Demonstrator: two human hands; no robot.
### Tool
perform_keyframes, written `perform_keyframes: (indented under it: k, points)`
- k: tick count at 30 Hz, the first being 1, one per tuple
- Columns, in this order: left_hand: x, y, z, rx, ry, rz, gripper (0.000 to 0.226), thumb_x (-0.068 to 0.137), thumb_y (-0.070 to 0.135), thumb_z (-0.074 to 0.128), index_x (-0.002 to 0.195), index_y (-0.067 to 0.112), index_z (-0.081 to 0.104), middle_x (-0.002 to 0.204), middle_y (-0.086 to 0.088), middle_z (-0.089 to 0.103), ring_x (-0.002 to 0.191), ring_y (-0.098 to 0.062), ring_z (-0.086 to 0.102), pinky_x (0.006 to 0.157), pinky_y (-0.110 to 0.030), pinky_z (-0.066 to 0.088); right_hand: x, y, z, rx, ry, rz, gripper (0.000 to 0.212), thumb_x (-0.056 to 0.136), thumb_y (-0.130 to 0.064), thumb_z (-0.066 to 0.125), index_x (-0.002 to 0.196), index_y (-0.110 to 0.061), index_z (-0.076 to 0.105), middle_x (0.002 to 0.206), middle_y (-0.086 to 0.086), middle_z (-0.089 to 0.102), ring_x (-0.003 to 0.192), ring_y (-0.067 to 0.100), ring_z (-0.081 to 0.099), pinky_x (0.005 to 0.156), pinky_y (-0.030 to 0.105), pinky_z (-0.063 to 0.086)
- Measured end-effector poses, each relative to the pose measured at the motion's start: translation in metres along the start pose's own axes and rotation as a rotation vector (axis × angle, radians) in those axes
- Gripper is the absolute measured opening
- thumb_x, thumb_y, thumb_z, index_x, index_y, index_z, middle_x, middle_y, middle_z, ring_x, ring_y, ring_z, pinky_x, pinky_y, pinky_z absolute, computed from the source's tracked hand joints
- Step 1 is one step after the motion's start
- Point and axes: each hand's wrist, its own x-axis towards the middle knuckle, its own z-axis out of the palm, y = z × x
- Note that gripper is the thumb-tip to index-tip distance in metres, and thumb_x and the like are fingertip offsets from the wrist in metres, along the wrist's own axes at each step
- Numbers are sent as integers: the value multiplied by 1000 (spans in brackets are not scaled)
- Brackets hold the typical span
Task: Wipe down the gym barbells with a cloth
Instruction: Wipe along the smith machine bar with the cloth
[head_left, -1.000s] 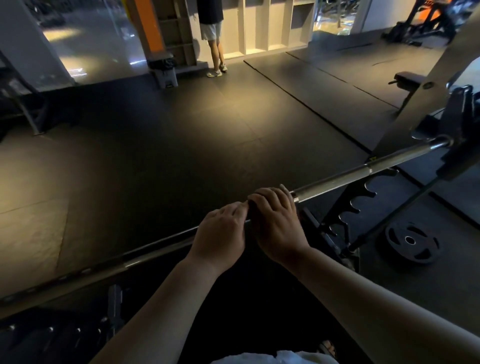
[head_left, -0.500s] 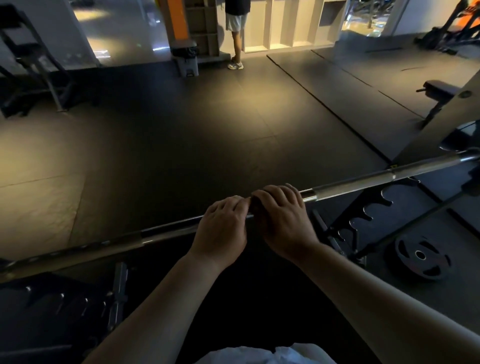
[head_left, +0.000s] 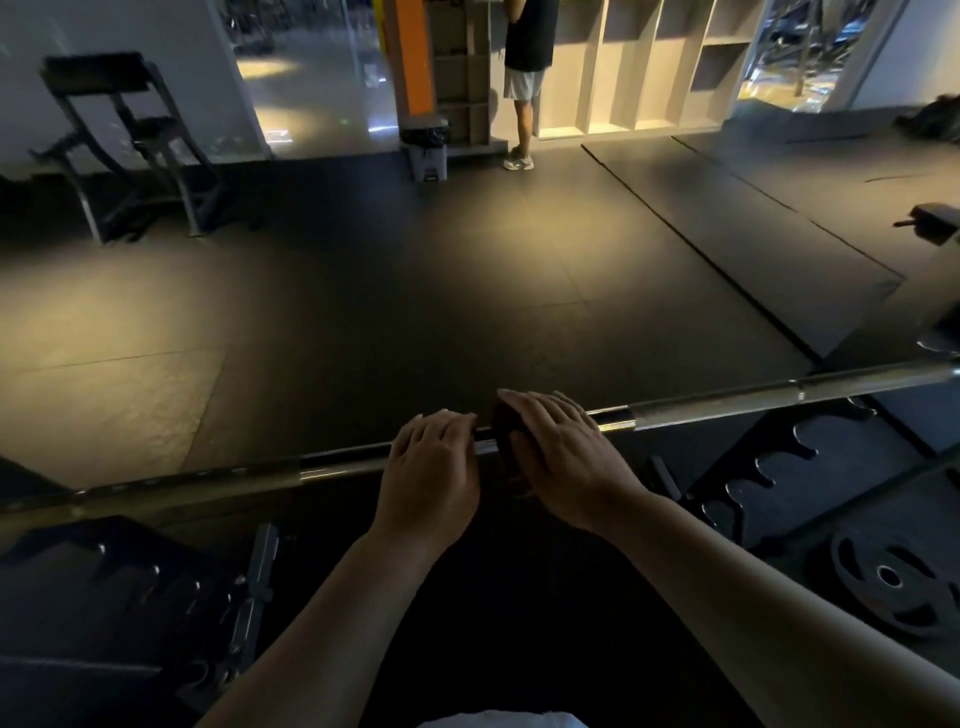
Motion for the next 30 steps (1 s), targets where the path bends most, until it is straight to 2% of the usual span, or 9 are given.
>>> perform_keyframes:
  k: [2,4,8,13,17,20,24,27,30]
  points:
    - [-1,13,9,-23,137,-98,52,103,33,34,150,12,42,154,-8,45,150,-19,31,127,-41,19,-4,18,-9,-54,-12,-8,58,105,-52,27,155,-24,37,157,-2,44,148,15,32,127,40,20]
    - [2,38,24,-49,269,-58,53,105,35,30,148,9,46,152,-12,47,149,-25,35,124,-46,25,-11,39,-16,-82,17,45,61,103,-53,25,151,-21,44,153,1,48,147,21,37,126,41,21]
    - [14,73,63,84,201,62,51,105,45,36,145,16,48,147,-11,48,142,-35,39,121,-51,28,-26,72,-25,-162,38,128,66,98,-52,29,143,-10,52,146,10,55,141,28,44,124,48,24]
    - [11,47,64,215,289,110,42,108,37,36,138,16,55,136,-9,54,131,-32,50,121,-53,25,-27,80,-16,-206,111,71,52,102,-46,34,131,-11,61,131,7,64,124,28,54,112,44,36]
    - [-2,22,51,163,439,-118,31,103,31,42,124,18,61,127,-4,59,132,-28,49,123,-58,18,-27,74,-13,-190,163,97,50,105,-44,30,128,-14,63,126,5,64,118,25,54,111,43,34]
    - [6,52,59,47,503,-331,24,99,24,48,118,16,60,126,-6,57,138,-31,43,123,-59,19,-24,67,-16,-175,101,101,53,103,-49,26,133,-21,60,134,0,59,125,22,51,113,45,32]
    - [19,90,84,58,443,-148,43,90,38,62,128,17,56,133,-8,56,139,-34,43,123,-56,19,-13,55,-14,-240,-48,110,49,97,-55,41,137,-30,55,148,-3,49,139,20,42,121,50,23]
    - [11,68,82,136,402,-34,45,96,39,55,137,19,53,141,-5,53,144,-31,39,127,-47,10,-11,54,-10,-230,6,92,57,93,-56,26,129,-29,61,142,-3,57,135,20,47,118,52,27]
    - [-5,28,72,124,493,-135,34,103,30,44,135,22,54,144,-2,51,148,-26,33,127,-46,12,-10,53,-3,-219,94,70,49,99,-47,29,122,-25,66,134,-2,63,127,22,53,113,54,33]
